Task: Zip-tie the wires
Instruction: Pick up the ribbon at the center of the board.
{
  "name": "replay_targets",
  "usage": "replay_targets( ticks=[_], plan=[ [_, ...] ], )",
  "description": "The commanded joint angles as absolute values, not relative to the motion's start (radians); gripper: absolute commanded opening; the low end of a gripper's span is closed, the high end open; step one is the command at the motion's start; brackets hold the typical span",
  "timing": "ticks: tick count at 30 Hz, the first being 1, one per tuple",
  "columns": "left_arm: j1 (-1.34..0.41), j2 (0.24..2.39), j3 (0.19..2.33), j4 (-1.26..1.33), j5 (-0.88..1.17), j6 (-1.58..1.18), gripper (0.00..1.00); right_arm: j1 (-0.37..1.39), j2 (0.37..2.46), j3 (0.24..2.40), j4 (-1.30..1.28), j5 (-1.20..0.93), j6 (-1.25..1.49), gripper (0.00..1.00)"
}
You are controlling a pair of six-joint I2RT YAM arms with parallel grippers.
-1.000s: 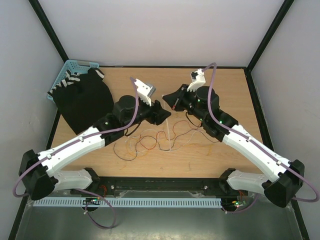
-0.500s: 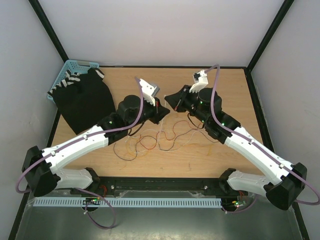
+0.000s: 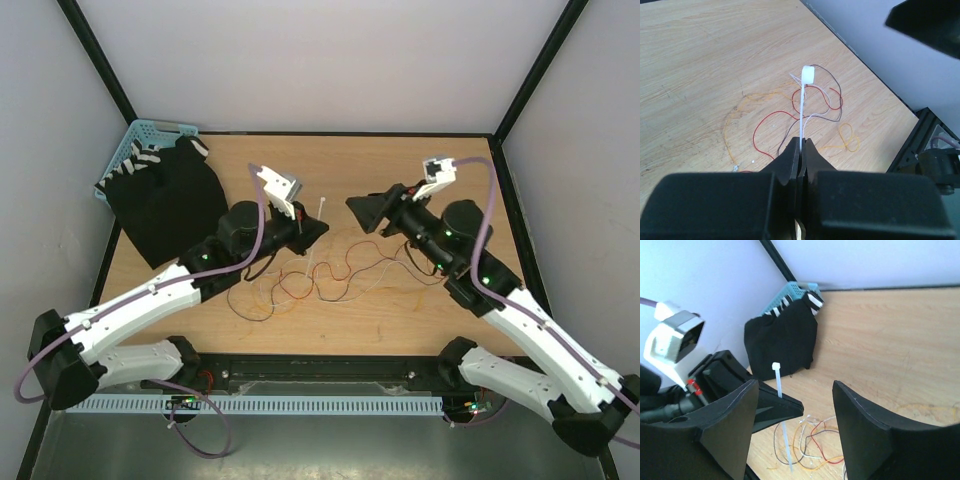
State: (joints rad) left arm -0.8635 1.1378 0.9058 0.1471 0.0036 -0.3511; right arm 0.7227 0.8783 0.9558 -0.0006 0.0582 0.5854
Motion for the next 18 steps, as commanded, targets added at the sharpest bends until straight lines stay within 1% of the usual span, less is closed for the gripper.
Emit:
replay_targets(
  ticks=[1, 4, 8, 12, 14, 16, 18],
  plan=[
    [-0.861, 1.073, 0.892, 0.183, 0.063, -0.354, 0.0, 0.729, 0.79, 0.947, 0.018, -0.019, 0.478, 0.71],
    [-0.861, 1.04, 0.885, 0.184, 0.103, -0.36, 0.0, 0.729, 0.742, 0.922, 0.047, -0.082, 0.465, 0.7],
    [-0.86, 0.991, 0.868, 0.184, 0.062, -0.4, 0.0, 0.729, 0.718, 0.858, 0.17, -0.229, 0.483, 0.64],
    [-0.853, 0.959, 0.883, 0.184, 0.048, -0.427, 0.0, 0.73, 0.788, 0.78, 0.291, -0.408, 0.582, 0.61],
    [-0.852, 0.951, 0.899, 0.184, 0.068, -0.436, 0.0, 0.732, 0.83, 0.73, 0.409, -0.491, 0.657, 0.59],
    [-0.851, 0.94, 0.909, 0.186, 0.078, -0.453, 0.0, 0.736, 0.856, 0.676, 0.532, -0.53, 0.721, 0.58],
    [-0.851, 0.928, 0.91, 0.19, 0.085, -0.467, 0.0, 0.749, 0.869, 0.656, 0.584, -0.53, 0.732, 0.58]
  ],
)
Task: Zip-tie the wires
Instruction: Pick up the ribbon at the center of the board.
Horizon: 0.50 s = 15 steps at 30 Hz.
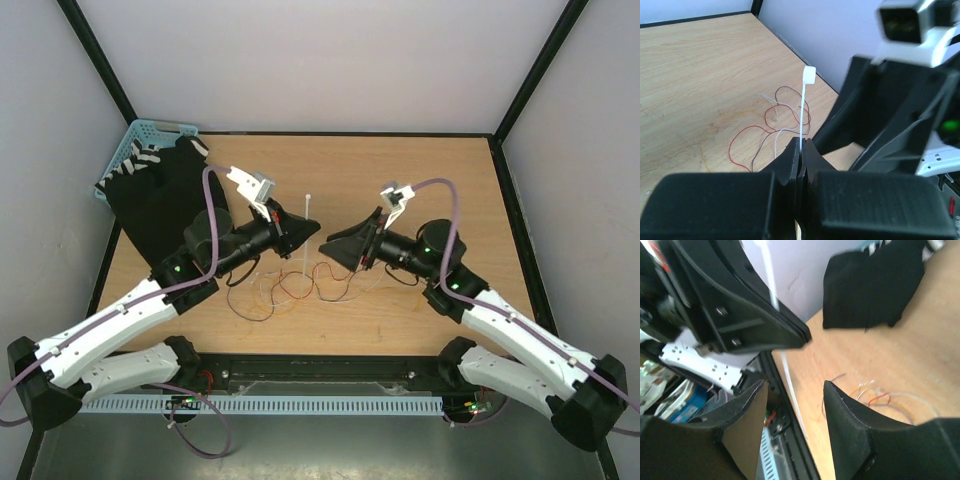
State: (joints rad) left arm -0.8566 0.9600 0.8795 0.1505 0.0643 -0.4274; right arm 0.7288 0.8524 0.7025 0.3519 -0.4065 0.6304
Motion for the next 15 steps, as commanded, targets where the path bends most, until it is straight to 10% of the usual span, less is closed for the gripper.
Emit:
replay_targets(
  ticks=[1, 15],
  plan=[
    [-0.852, 0.923, 0.91, 0.192, 0.087, -0.47, 0.0, 0.757, 0.876, 0.661, 0.587, -0.529, 0.722, 0.58],
    [-0.851, 0.943, 0.902, 0.247, 0.129, -0.557, 0.0, 0.817, 0.971, 0.693, 0.638, -0.499, 0.716, 0.5]
  ],
)
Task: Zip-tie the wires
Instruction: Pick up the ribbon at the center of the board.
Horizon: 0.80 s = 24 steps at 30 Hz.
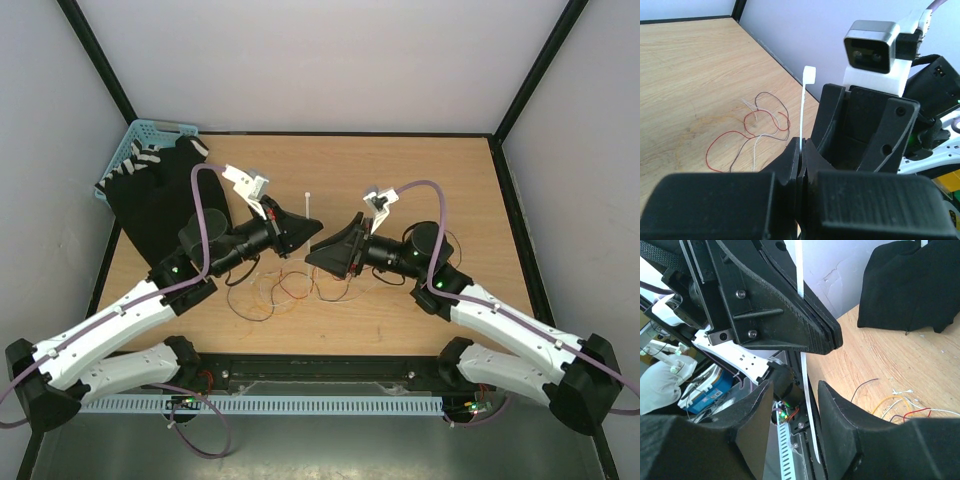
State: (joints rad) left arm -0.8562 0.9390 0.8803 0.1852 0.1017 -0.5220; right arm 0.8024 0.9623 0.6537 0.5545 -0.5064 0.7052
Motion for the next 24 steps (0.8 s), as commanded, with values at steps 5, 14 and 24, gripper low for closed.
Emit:
replay_targets(
  ticks=[5, 14, 24],
  plan=[
    [-0.852, 0.944, 0.897, 0.256, 0.138, -0.575, 0.0, 0.823, 0.977, 0.691, 0.662, -0.475, 0.724, 0.35],
    [-0.852, 0.923, 0.883, 0.258, 0.097, -0.553, 0.01, 0.825, 0.926, 0.688, 0.585, -0.398, 0.694, 0.0],
    [-0.852, 0.908, 0.892, 0.255, 0.036, -0.476, 0.16, 0.888, 0.928, 0.774, 0.334, -0.242, 0.525, 0.0]
  ],
)
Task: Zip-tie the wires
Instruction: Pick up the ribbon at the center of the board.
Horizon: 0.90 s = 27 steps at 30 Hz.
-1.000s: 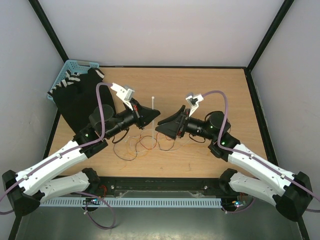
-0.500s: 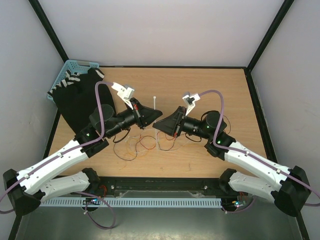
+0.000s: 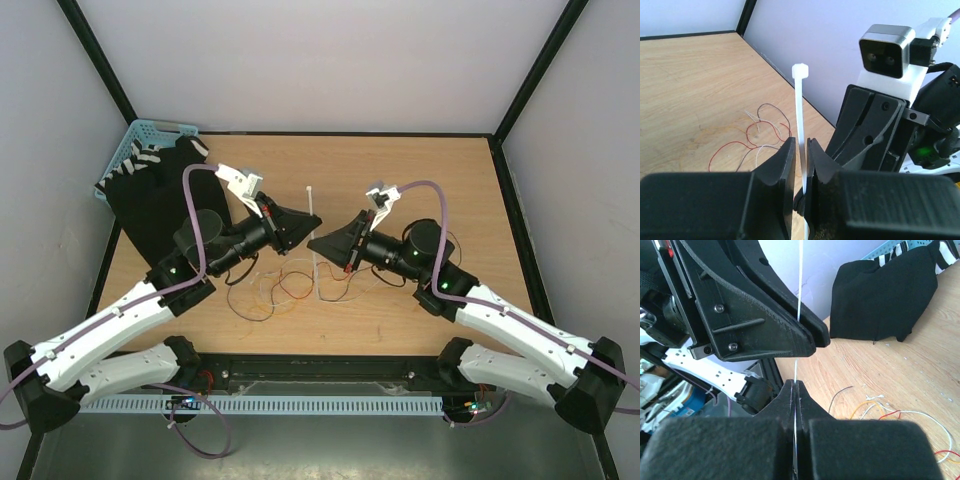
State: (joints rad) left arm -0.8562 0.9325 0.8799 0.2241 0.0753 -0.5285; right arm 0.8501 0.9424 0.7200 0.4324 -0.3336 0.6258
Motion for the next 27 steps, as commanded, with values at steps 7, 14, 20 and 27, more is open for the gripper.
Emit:
replay_targets(
  ticks=[7, 14, 20, 27],
  plan=[
    [-0.849, 0.887, 0.906, 0.251, 0.003, -0.425, 0.38, 0.92, 0.935, 0.802, 0.244, -0.135, 0.443, 0.0],
    [-0.849, 0.836, 0.939, 0.171, -0.06, -0.348, 0.73, 0.963, 0.979, 0.915, 0.048, 0.085, 0.239, 0.0],
    [-0.849, 0.83, 0.962, 0.037, -0.167, -0.33, 0.76, 1.06, 1.063, 1.038, -0.078, 0.387, 0.068, 0.0],
    [-0.851, 0.895, 1.002, 0.034, -0.202, -0.341, 0.75, 1.165, 1.157, 1.099, -0.113, 0.581, 0.02, 0.0]
  ],
)
